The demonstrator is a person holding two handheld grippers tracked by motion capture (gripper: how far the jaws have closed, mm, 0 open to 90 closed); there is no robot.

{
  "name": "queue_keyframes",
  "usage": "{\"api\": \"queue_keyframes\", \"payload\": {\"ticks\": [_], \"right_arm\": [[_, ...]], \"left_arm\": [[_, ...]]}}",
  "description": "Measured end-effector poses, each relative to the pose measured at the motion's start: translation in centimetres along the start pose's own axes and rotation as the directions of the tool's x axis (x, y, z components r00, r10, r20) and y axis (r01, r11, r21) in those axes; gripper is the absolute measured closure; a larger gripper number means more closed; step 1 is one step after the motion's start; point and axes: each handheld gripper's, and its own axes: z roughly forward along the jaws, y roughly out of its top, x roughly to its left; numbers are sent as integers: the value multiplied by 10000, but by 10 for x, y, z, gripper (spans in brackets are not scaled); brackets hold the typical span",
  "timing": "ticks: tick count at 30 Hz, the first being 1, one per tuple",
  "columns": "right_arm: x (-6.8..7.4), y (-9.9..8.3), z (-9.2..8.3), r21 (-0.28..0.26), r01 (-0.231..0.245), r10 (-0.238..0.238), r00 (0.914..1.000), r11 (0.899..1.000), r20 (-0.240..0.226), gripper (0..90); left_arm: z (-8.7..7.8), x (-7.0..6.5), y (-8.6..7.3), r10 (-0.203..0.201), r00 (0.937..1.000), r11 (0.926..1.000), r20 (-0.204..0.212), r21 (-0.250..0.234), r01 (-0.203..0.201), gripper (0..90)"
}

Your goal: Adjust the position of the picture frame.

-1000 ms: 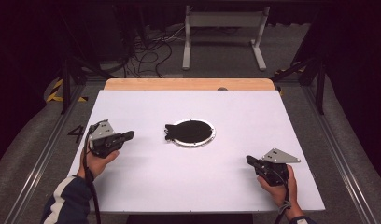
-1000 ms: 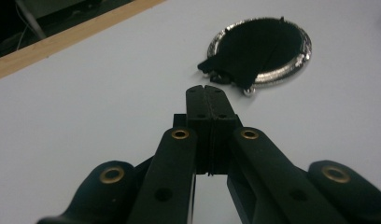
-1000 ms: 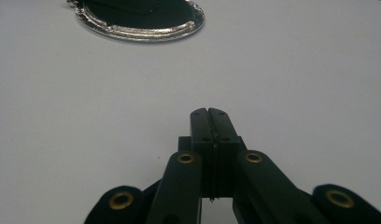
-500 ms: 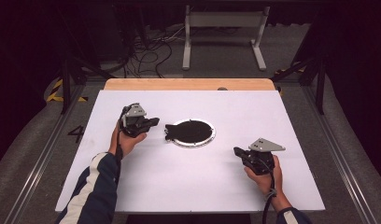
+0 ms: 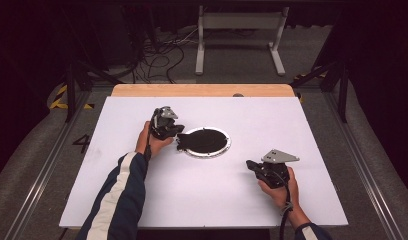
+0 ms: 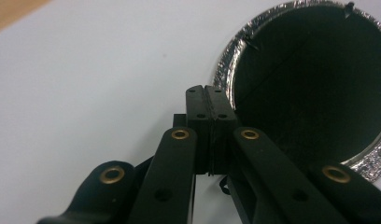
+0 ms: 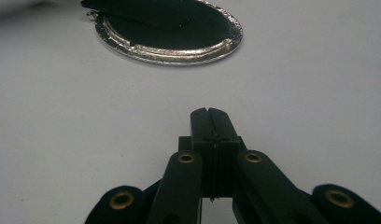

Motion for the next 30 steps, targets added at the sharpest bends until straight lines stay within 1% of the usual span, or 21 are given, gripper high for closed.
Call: {"api": "queue_keyframes", "payload": {"ticks": [3,6,7,8,9,10,11,12,13,14,15,17,19,21,23,25,26,27,28,29,30], "right_arm": [[4,1,3,93,249,-248,9997,9996,-86,900],[6,3,6,151,288,-286,9995,9995,-102,900],[6,3,6,160,305,-303,9995,9994,-133,900],[6,4,7,182,319,-317,9994,9993,-160,900],[6,4,9,215,335,-332,9993,9992,-148,900],[6,5,11,261,342,-338,9993,9991,-156,900],[6,5,11,261,342,-338,9993,9991,-156,900],[7,6,12,282,347,-341,9992,9990,-201,900],[7,6,12,282,347,-341,9992,9990,-201,900],[7,7,12,274,350,-343,9991,9990,-240,900],[7,7,13,305,350,-342,9991,9989,-267,900],[6,7,15,321,343,-331,9988,9989,-361,900],[6,7,17,388,326,-311,9987,9987,-408,900],[6,10,18,365,281,-265,9986,9989,-449,900],[7,11,19,339,275,-259,9985,9990,-485,900],[8,12,20,360,343,-326,9983,9988,-485,900],[8,12,20,360,343,-326,9983,9988,-485,900],[9,12,20,368,368,-349,9980,9986,-519,900],[10,12,21,375,366,-346,9980,9986,-538,900],[10,12,21,381,381,-359,9978,9985,-556,900],[10,12,21,381,370,-349,9978,9986,-557,900]], "left_arm": [[2,-1,-2,-114,9996,9997,244,-218,119,899],[0,-3,-2,-135,9994,9998,329,-120,139,896],[-1,-4,-2,-103,9997,9999,219,-64,104,891],[-1,-4,-2,-177,9998,9998,17,-90,177,829],[-1,-3,-2,-179,9992,9998,-362,-52,177,833],[-1,-2,-3,-193,9997,9998,-168,-52,192,859],[-1,-2,-3,-193,9997,9998,-168,-52,192,897],[-1,-2,-4,-194,9998,9998,-15,-103,194,897],[-1,-2,-4,-194,9998,9998,-15,-103,194,898],[-2,-2,-4,-165,9998,9998,119,-112,166,898],[-3,-2,-4,-7,9998,10000,222,-7,7,898],[-4,-2,-4,2,9981,10000,613,37,-4,890],[-6,-5,-4,88,9979,9998,635,194,-101,895],[-9,-5,-3,334,9969,9989,712,312,-357,896],[-9,-6,-4,375,9962,9986,781,336,-402,897],[-12,-10,-5,572,9923,9974,1102,383,-617,896],[-12,-10,-5,572,9923,9974,1102,383,-617,897],[-14,-10,-6,749,9911,9958,1097,440,-801,897],[-15,-11,-7,758,9906,9958,1136,430,-811,898],[-15,-11,-7,891,9881,9946,1250,417,-950,898],[-16,-12,-7,999,9873,9933,1239,458,-1063,898]]}}
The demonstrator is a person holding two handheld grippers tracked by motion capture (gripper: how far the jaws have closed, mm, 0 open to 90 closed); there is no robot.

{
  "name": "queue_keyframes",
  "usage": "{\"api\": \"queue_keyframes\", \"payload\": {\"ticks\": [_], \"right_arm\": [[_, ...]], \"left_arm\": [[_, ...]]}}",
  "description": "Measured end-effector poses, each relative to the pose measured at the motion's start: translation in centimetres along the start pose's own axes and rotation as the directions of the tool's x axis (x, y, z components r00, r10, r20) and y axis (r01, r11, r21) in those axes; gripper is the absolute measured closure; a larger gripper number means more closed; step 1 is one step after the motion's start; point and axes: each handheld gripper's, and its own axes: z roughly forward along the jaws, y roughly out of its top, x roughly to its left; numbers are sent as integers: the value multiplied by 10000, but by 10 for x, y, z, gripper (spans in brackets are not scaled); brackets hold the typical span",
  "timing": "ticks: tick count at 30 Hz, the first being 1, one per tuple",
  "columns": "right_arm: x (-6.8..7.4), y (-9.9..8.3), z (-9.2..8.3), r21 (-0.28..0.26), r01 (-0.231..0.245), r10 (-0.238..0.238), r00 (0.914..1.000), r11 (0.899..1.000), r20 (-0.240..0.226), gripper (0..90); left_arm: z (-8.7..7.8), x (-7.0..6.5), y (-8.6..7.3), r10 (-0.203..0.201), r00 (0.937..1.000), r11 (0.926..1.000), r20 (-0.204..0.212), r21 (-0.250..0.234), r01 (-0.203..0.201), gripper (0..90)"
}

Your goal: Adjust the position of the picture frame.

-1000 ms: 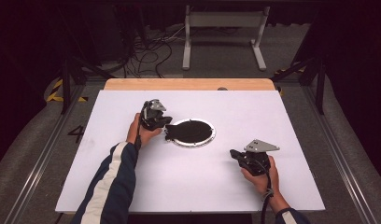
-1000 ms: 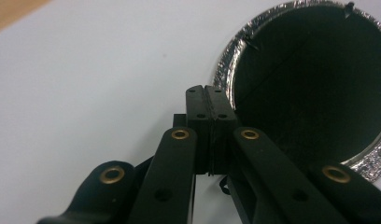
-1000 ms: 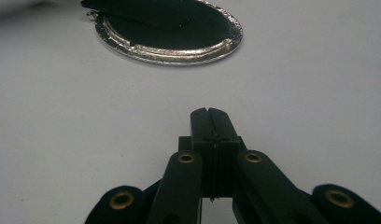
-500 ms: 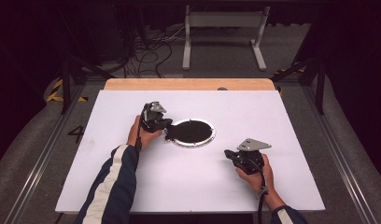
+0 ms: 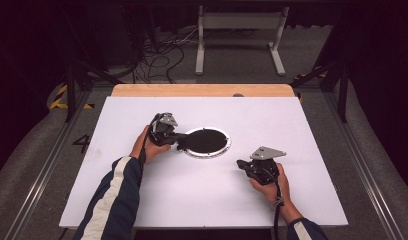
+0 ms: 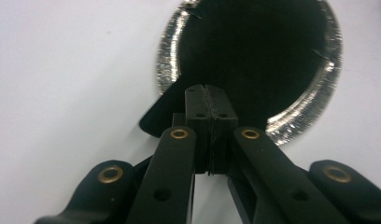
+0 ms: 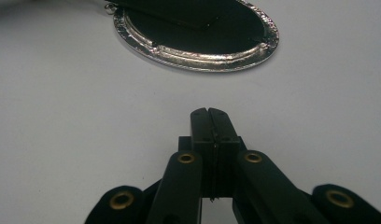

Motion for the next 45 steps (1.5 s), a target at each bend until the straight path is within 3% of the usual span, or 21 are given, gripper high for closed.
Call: {"api": "queue_keyframes", "payload": {"ticks": [1,2,4,9,13,14,19,22,23,24,31,36,40,45], "right_arm": [[0,0,0,-3,-29,29,10000,10000,43,900],[-1,0,0,-12,-31,32,10000,10000,63,900],[-1,-1,1,27,-67,67,10000,10000,42,900],[-1,-1,2,90,-8,8,10000,10000,4,900],[-1,-2,3,126,-6,6,10000,9999,38,900],[-1,-2,2,131,-2,1,10000,9999,29,900],[-1,-2,3,124,18,-18,10000,9999,-6,900],[0,-2,5,204,52,-51,10000,9998,-40,900],[1,-1,5,217,69,-68,10000,9997,-12,900],[1,-1,6,210,126,-126,9999,9997,-12,900],[0,-3,7,279,43,-43,10000,9996,-6,900],[1,-3,8,351,29,-28,10000,9994,-28,900],[-1,-3,10,423,-120,121,9999,9990,-14,900],[-2,-1,17,567,-171,161,9997,9982,184,900]], "left_arm": [[0,-1,1,40,9997,10000,-246,75,-39,899],[0,-2,2,126,9962,9998,-859,151,-113,892],[2,-1,3,153,9895,9997,-1439,200,-126,859],[8,6,3,-13,9798,9999,-1999,-110,-9,877],[15,17,3,-387,9704,9989,-2383,159,438,872],[18,19,2,-422,9734,9985,-2253,239,488,868],[22,19,2,-377,9758,9988,-2153,222,435,882],[21,19,1,-37,9875,9995,-1579,305,86,896],[20,16,1,541,9894,9979,-1350,435,-486,897],[20,13,1,760,9889,9964,-1278,477,-704,897],[18,-5,-4,991,9921,9949,-765,278,-972,896],[16,-29,-13,1383,9902,9903,-176,-70,-1384,899],[16,-42,-13,1534,9882,9881,-52,-76,-1534,900],[16,-60,-13,2012,9796,9795,10,-36,-2012,900]]}}
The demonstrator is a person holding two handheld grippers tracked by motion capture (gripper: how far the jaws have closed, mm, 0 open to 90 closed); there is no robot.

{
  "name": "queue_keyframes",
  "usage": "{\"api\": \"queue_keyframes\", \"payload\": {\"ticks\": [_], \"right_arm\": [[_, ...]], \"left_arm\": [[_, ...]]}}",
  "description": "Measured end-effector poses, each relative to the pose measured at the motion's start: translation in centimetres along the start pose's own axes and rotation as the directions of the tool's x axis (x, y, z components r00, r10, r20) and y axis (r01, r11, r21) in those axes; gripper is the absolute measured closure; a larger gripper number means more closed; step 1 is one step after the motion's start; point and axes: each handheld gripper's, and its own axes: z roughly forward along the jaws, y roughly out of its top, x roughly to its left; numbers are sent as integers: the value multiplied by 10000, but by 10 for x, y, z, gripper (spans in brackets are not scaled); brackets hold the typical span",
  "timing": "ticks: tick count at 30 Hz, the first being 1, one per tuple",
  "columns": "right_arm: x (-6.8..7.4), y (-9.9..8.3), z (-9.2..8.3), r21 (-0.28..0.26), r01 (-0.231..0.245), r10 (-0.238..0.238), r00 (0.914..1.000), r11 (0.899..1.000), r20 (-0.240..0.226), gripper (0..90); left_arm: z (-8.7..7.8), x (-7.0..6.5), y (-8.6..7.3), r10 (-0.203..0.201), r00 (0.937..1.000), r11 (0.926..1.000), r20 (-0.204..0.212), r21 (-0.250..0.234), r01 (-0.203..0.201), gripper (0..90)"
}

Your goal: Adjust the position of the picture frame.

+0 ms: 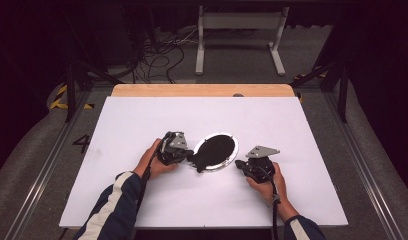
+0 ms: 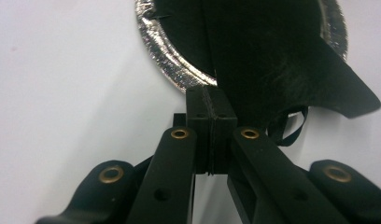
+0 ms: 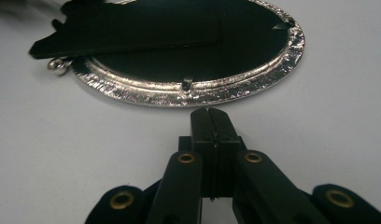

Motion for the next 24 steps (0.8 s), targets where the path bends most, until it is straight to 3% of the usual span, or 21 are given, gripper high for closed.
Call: {"api": "queue_keyframes", "payload": {"ticks": [4,8,14,23,24], "right_arm": [[-1,0,1,39,-92,92,10000,9999,18,900],[-1,1,2,103,-217,218,9998,9997,-9,900],[-1,5,6,99,-262,263,9996,9996,-123,900],[-1,8,11,39,-88,89,9999,10000,-147,900],[-1,8,11,43,-81,82,9999,10000,-143,900]], "left_arm": [[0,-18,3,381,9992,9993,131,32,-381,900],[-3,-28,1,380,9990,9993,248,-31,-379,900],[-9,-34,-5,229,9974,9997,688,-69,-225,900],[-13,-52,-4,611,9959,9981,662,59,-616,900],[-13,-52,-5,505,9960,9987,736,33,-509,900]]}}
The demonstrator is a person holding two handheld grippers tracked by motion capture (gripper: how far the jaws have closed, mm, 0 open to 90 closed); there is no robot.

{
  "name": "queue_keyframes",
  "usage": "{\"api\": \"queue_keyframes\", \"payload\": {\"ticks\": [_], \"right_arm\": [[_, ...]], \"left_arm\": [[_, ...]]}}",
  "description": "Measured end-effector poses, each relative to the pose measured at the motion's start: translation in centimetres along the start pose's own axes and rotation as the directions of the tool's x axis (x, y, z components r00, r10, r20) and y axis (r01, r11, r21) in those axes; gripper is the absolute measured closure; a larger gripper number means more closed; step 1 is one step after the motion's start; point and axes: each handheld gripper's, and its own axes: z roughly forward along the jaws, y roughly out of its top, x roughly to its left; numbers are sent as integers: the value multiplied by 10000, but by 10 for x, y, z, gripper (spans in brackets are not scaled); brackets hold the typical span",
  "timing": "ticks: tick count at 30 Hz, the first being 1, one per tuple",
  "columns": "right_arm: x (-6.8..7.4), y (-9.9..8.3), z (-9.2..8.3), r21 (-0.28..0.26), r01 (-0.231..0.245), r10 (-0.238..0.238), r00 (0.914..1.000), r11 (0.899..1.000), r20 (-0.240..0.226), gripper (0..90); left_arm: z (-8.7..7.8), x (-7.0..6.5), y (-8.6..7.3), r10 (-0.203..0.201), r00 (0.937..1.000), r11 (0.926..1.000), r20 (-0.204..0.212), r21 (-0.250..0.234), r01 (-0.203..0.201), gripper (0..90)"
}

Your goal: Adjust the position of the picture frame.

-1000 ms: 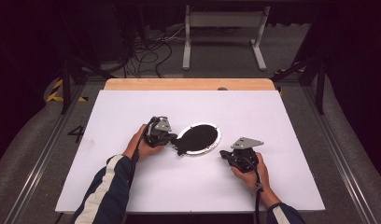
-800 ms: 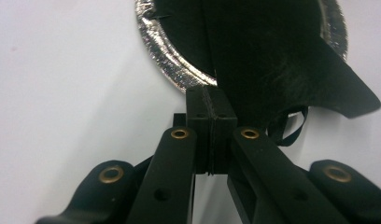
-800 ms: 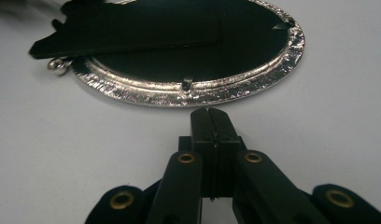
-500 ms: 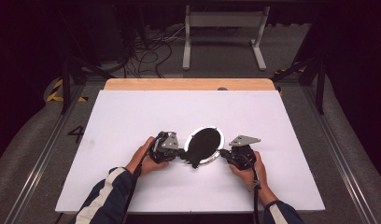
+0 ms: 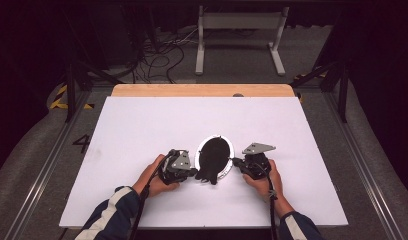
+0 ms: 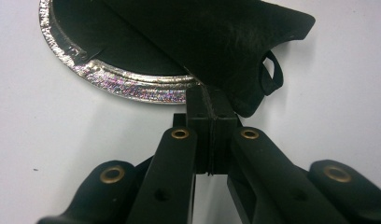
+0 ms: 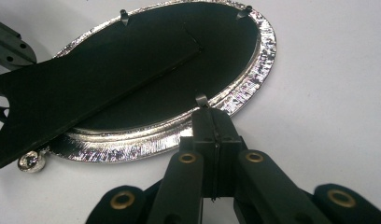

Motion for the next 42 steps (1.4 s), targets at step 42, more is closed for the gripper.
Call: {"api": "queue_keyframes", "payload": {"ticks": [42], "right_arm": [[4,-3,-2,-17,346,-346,9994,9994,-26,900]], "left_arm": [[6,-13,2,-25,9996,9994,267,-342,35,900]]}}
